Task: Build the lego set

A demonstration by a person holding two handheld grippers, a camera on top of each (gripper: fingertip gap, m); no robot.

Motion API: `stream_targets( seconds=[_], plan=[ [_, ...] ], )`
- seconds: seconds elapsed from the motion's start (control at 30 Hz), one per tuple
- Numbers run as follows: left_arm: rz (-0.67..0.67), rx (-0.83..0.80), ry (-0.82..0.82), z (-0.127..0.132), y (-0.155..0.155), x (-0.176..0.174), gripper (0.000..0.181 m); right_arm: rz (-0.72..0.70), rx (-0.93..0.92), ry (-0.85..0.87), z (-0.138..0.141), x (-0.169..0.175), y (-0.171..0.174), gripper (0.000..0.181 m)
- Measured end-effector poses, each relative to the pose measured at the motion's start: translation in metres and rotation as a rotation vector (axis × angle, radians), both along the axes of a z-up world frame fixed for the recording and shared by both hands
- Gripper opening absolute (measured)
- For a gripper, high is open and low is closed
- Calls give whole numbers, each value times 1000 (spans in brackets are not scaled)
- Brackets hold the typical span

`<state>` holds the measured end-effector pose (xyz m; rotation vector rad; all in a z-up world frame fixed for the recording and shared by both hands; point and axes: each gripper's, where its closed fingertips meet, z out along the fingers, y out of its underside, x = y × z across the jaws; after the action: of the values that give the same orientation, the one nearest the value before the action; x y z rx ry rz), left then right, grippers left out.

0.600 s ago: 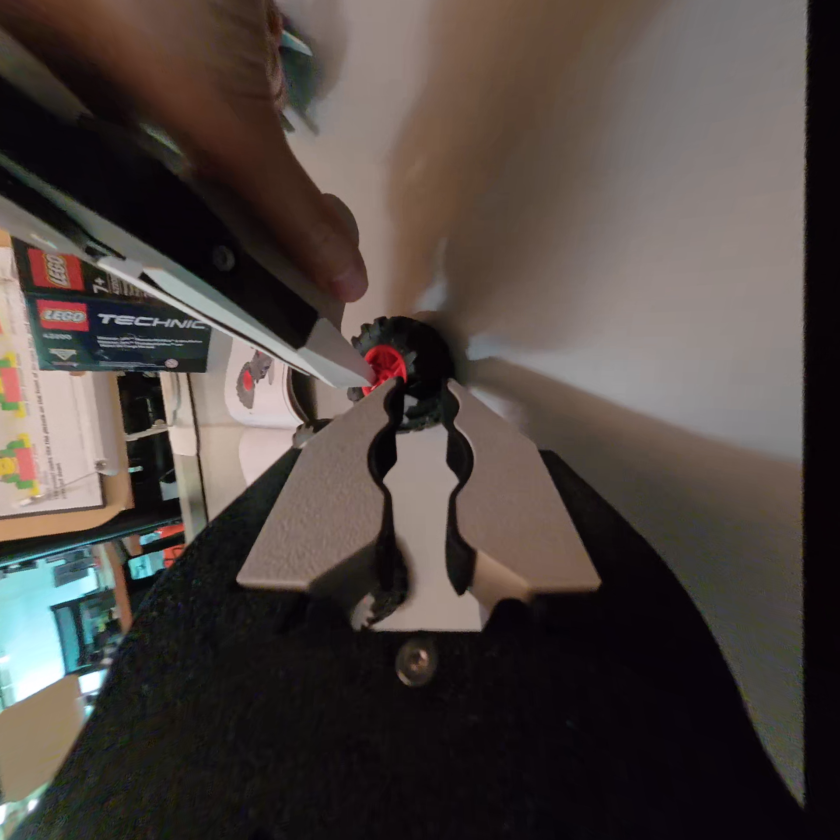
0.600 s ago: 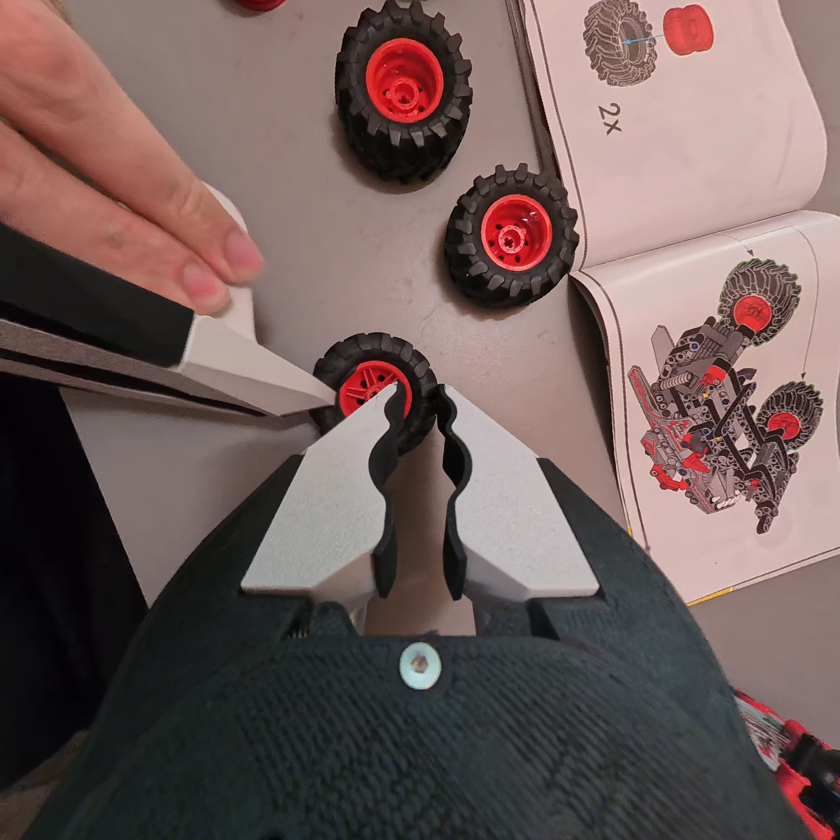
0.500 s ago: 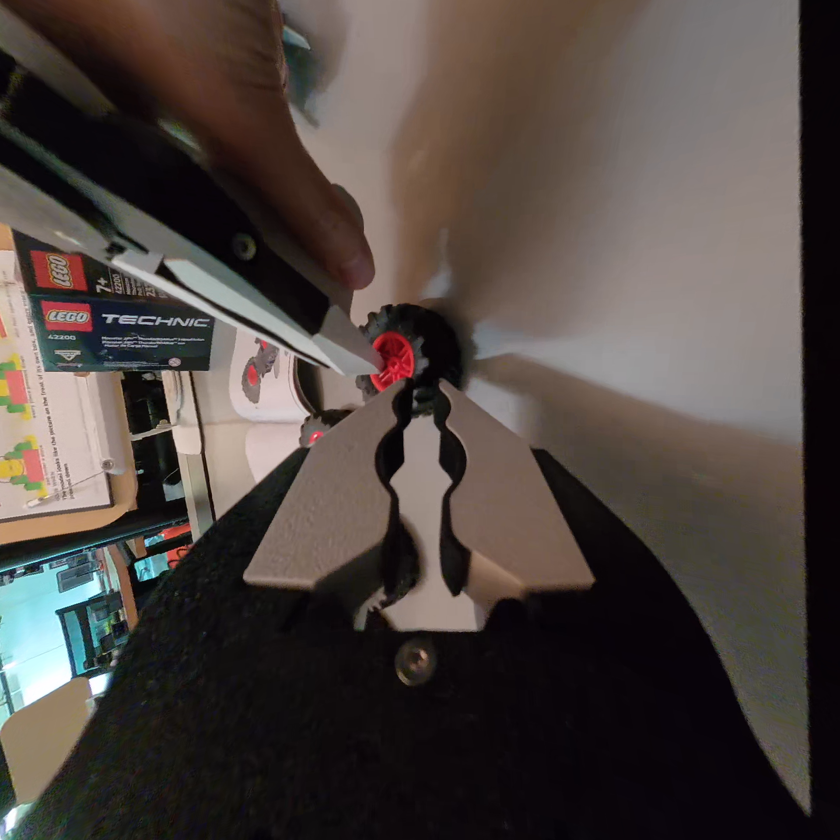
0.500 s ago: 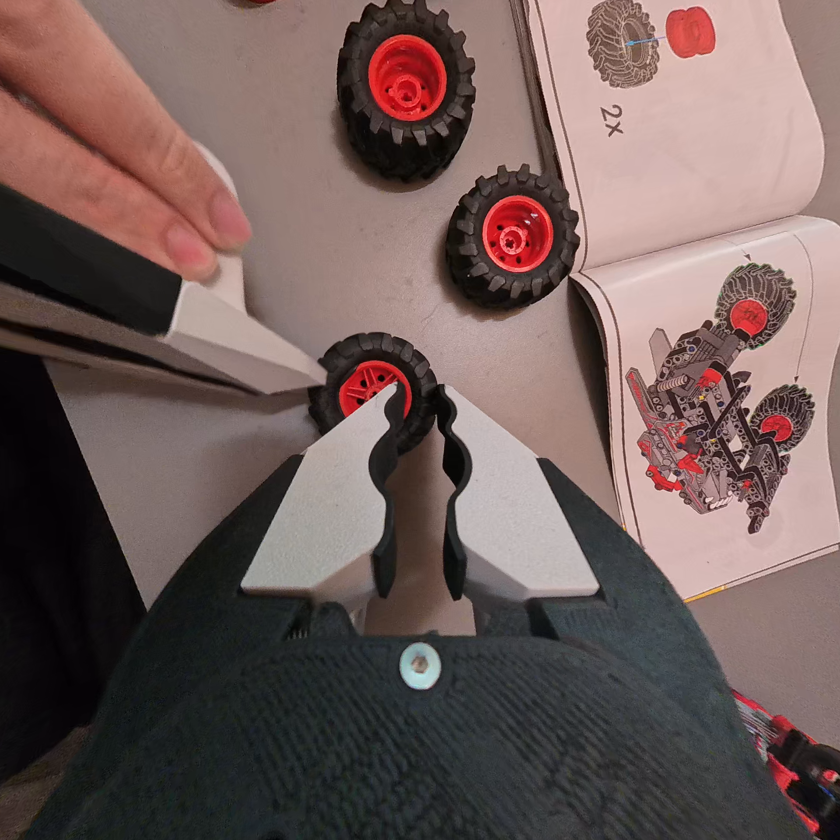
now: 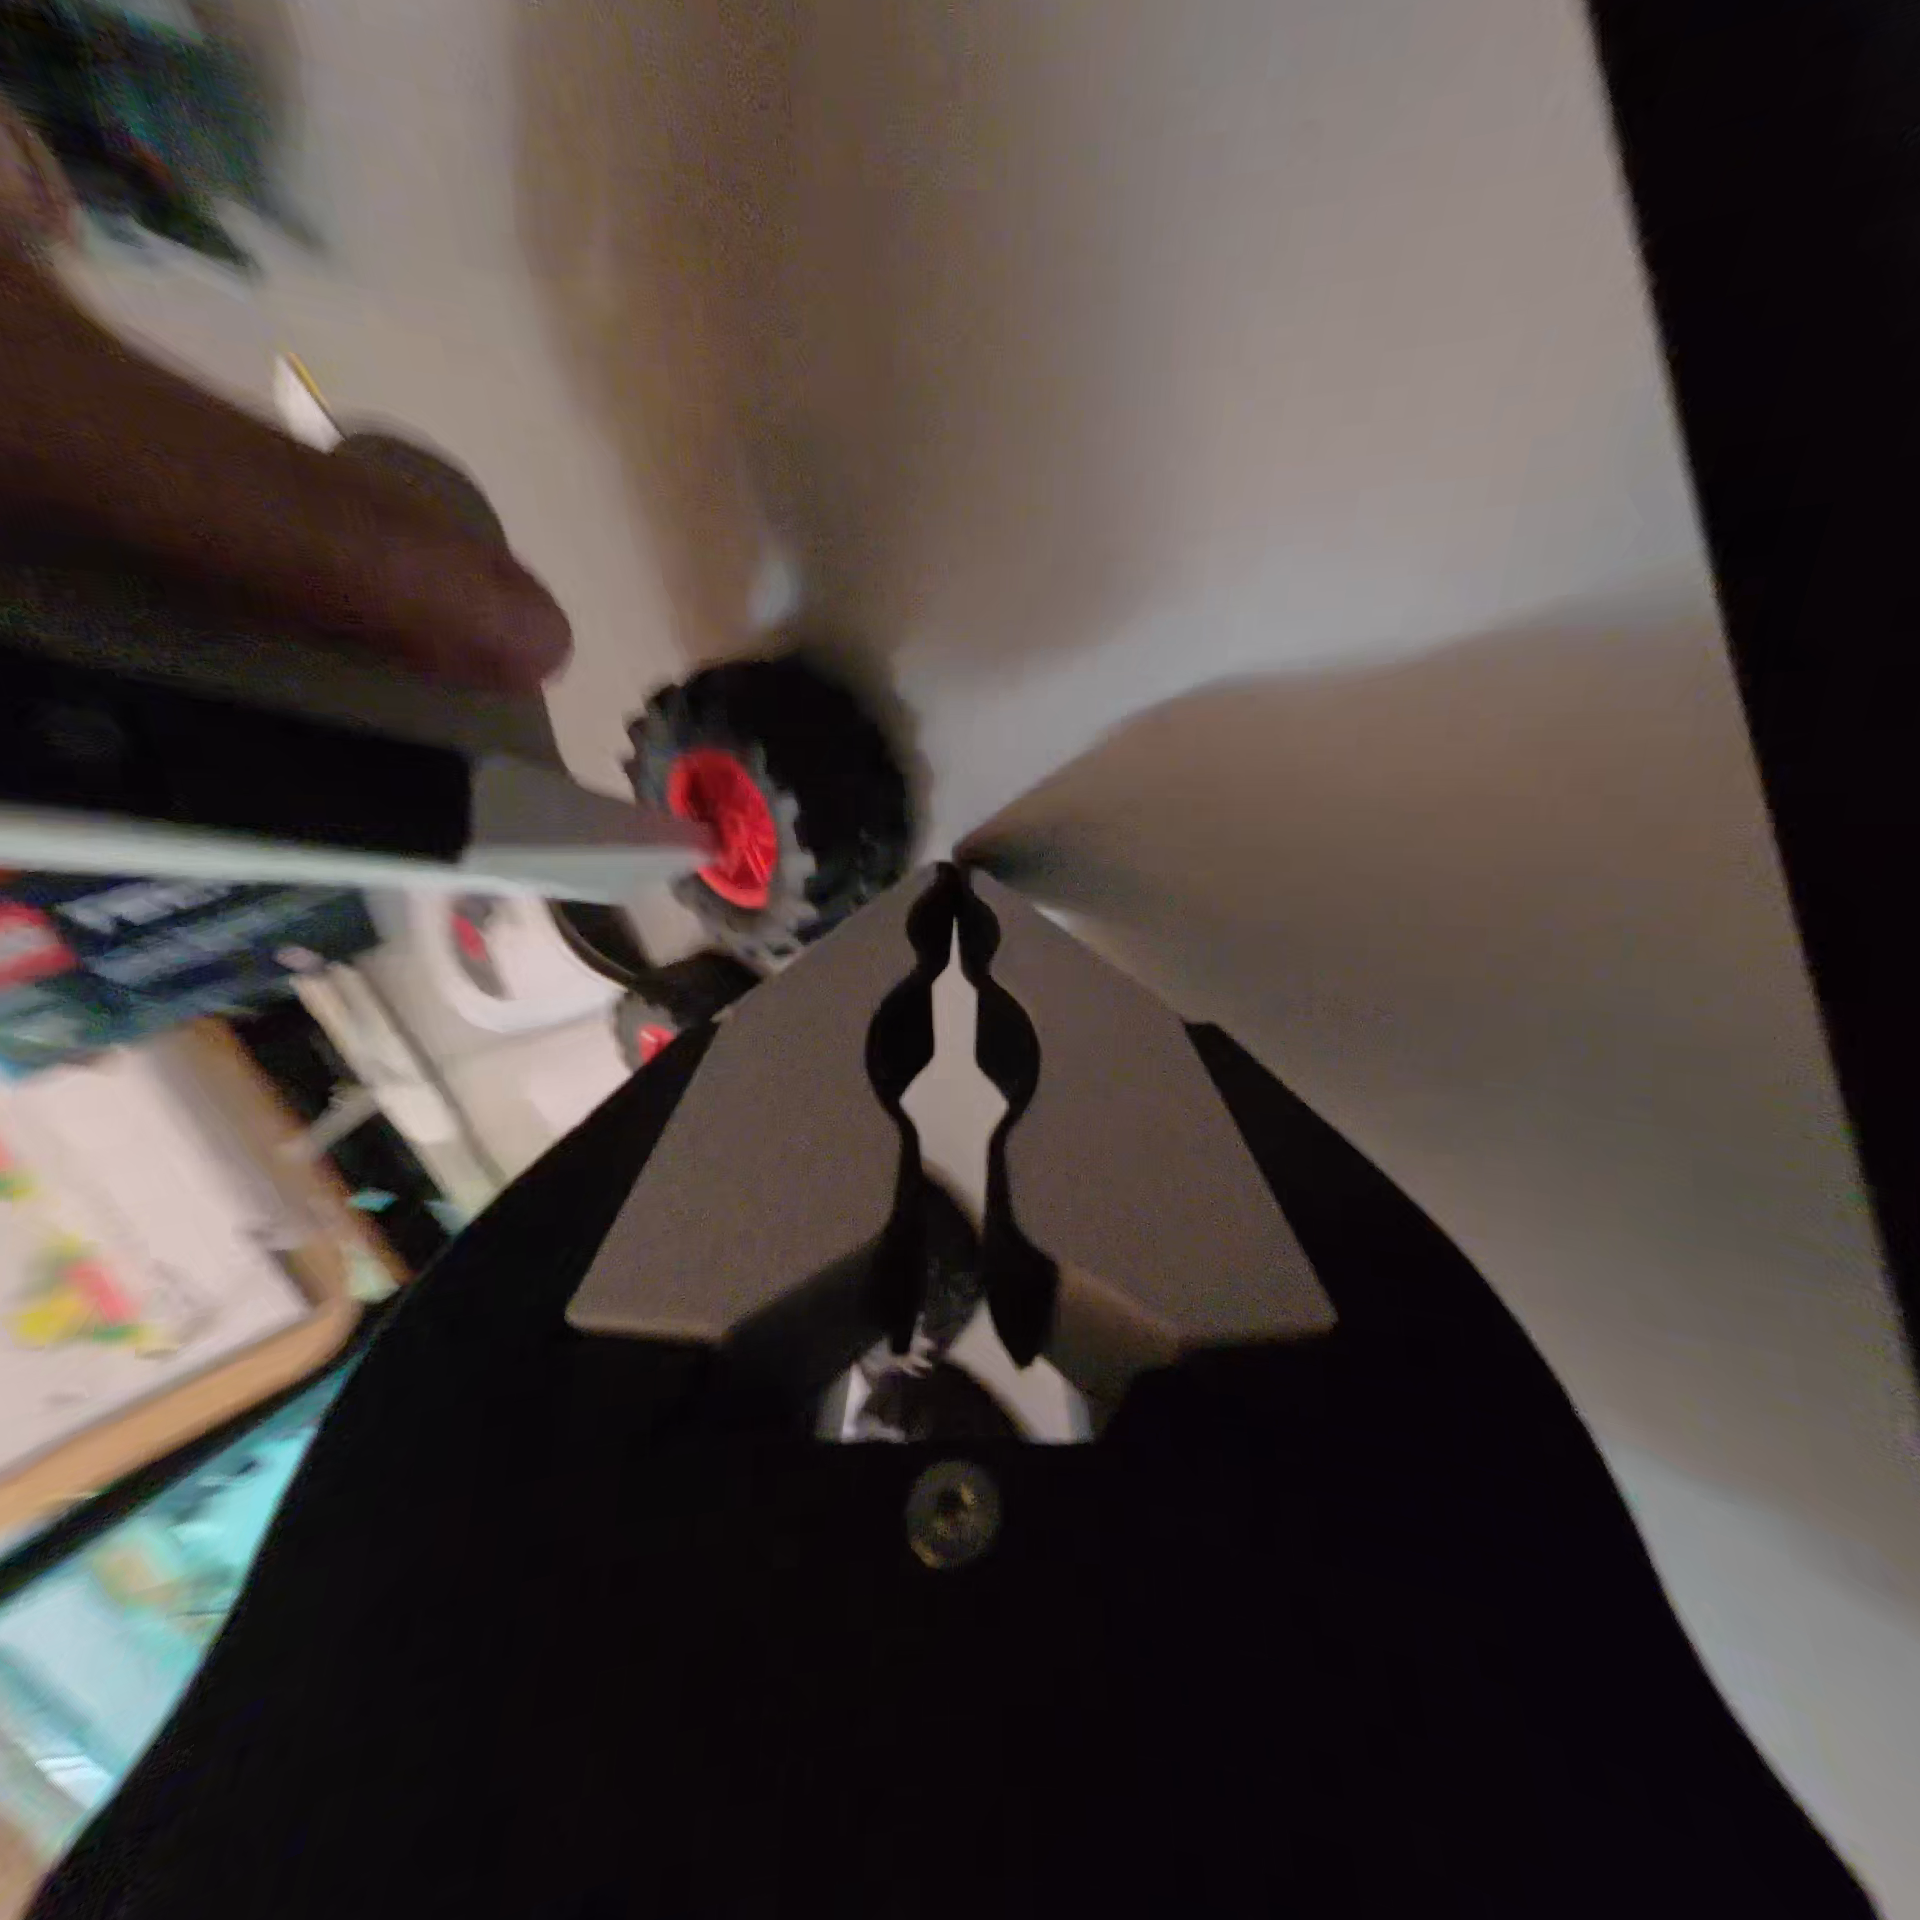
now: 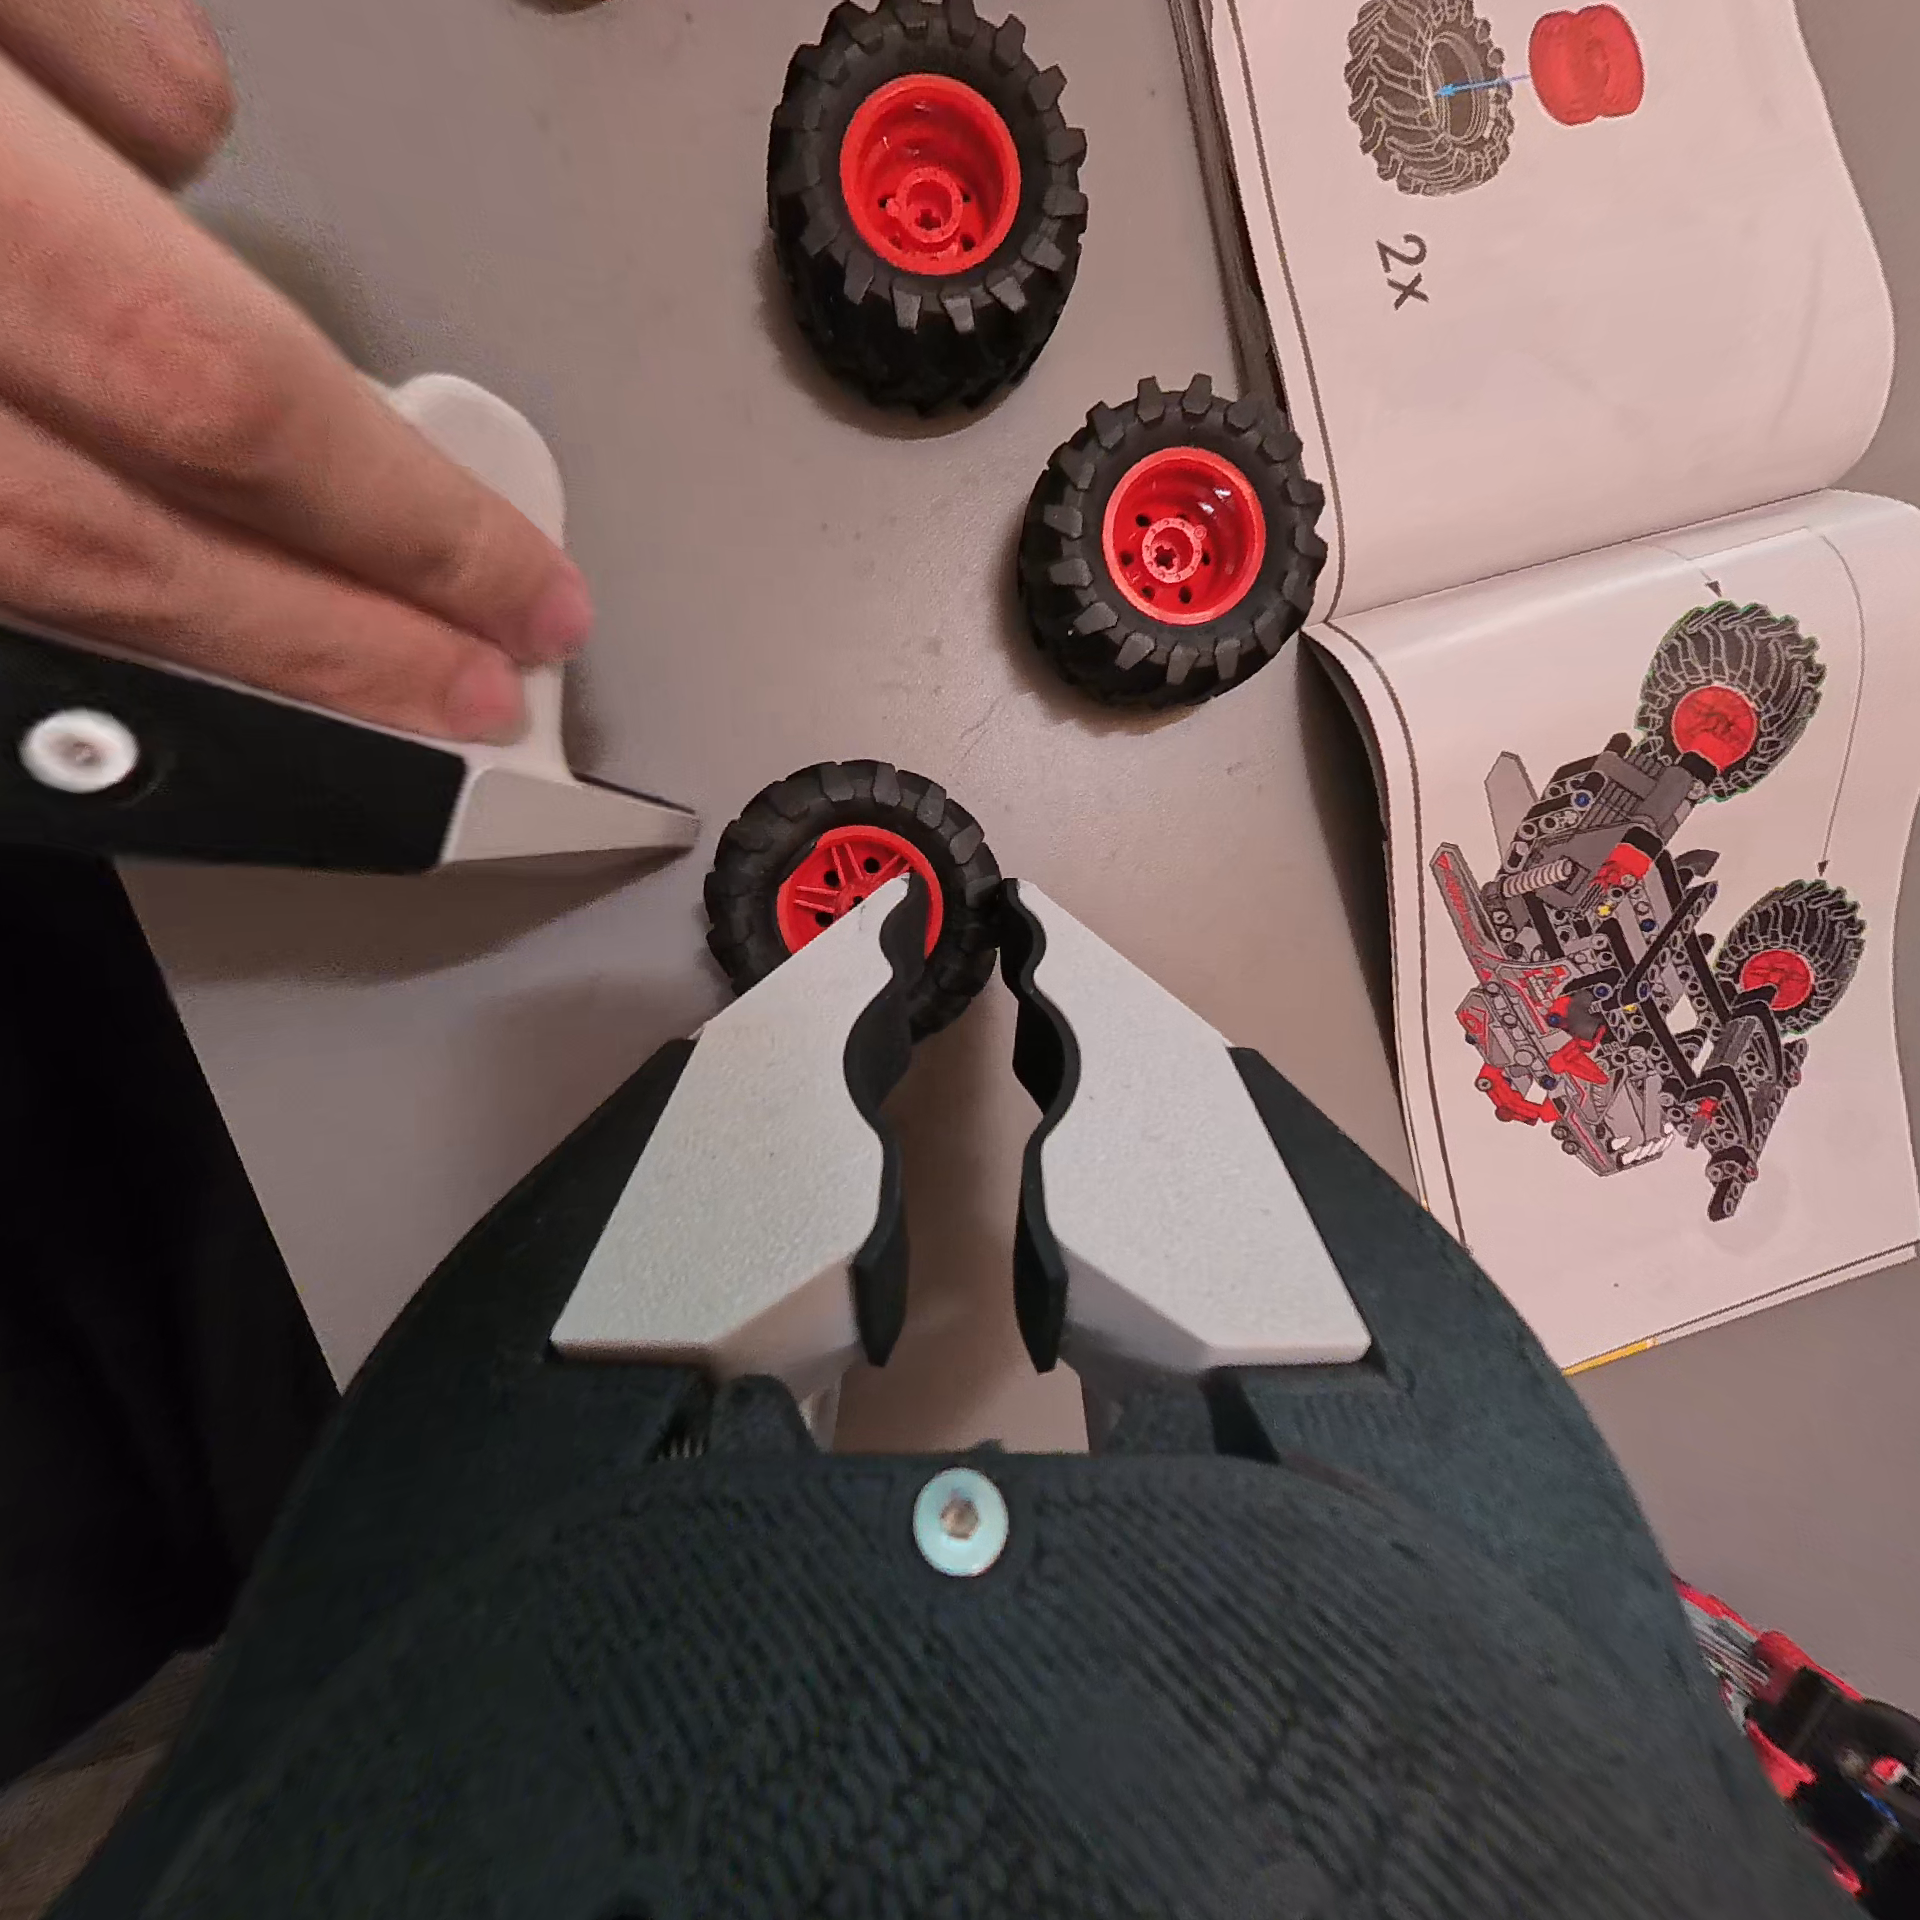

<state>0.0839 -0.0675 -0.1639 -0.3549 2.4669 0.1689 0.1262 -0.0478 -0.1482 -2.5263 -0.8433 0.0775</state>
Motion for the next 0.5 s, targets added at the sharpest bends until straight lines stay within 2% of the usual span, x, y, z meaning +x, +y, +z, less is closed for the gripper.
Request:
stream_targets(
  seconds=[0.03,0.07,0.1,0.17,0.23,0.33,0.5],
  plan=[
    [-24,93,-19,6,6,2,0,5,5,-3,0,0,0,12],
    [7,137,-81,21,11,8,0,6,14,-5,0,0,-1,12],
    [21,78,-141,36,6,15,0,5,21,-2,0,0,0,12],
    [19,-102,-160,50,-13,24,0,3,12,21,0,0,0,12],
    [1,-107,-152,47,-11,31,0,8,7,30,0,0,0,12],
    [38,-164,-68,26,-6,26,3,10,12,28,0,0,0,12],
    [75,-283,-11,27,-8,19,1,12,14,42,0,0,0,12]
  ],
)
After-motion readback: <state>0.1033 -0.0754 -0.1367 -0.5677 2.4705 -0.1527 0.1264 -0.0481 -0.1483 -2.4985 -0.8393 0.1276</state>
